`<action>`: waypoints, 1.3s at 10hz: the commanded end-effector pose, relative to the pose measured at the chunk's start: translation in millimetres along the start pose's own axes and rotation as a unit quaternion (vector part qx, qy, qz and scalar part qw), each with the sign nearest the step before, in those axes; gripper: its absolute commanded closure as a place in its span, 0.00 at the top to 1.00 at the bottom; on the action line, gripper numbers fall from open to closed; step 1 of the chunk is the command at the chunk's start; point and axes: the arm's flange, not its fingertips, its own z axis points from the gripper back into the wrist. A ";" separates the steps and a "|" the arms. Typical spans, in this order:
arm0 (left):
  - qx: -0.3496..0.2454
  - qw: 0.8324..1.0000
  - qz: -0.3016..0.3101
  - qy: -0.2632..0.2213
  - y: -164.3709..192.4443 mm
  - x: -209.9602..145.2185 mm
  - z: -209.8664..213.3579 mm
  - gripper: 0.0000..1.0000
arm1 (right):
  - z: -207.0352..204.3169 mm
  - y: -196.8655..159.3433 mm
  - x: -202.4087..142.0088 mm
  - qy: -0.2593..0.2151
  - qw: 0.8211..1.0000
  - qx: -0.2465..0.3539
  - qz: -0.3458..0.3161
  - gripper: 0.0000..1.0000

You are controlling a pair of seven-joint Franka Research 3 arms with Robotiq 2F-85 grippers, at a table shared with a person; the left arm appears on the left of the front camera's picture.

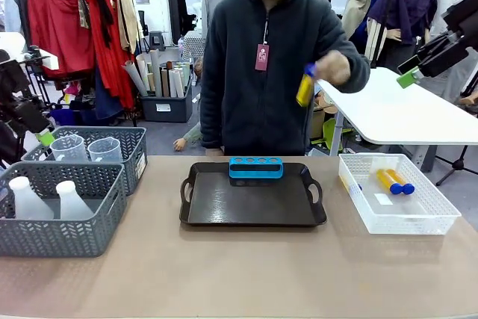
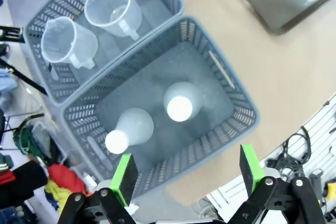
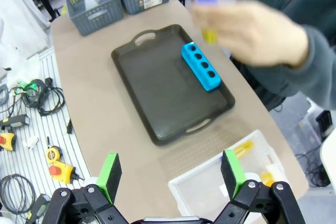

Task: Prepare the laboratory tools.
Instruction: Pick up one Small flask and place it on the Handle tray.

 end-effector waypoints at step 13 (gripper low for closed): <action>0.056 0.983 0.141 0.106 78.0 -36.3 -88.4 1.00 | 0.2 0.0 1.3 -0.006 1.000 0.004 0.000 1.00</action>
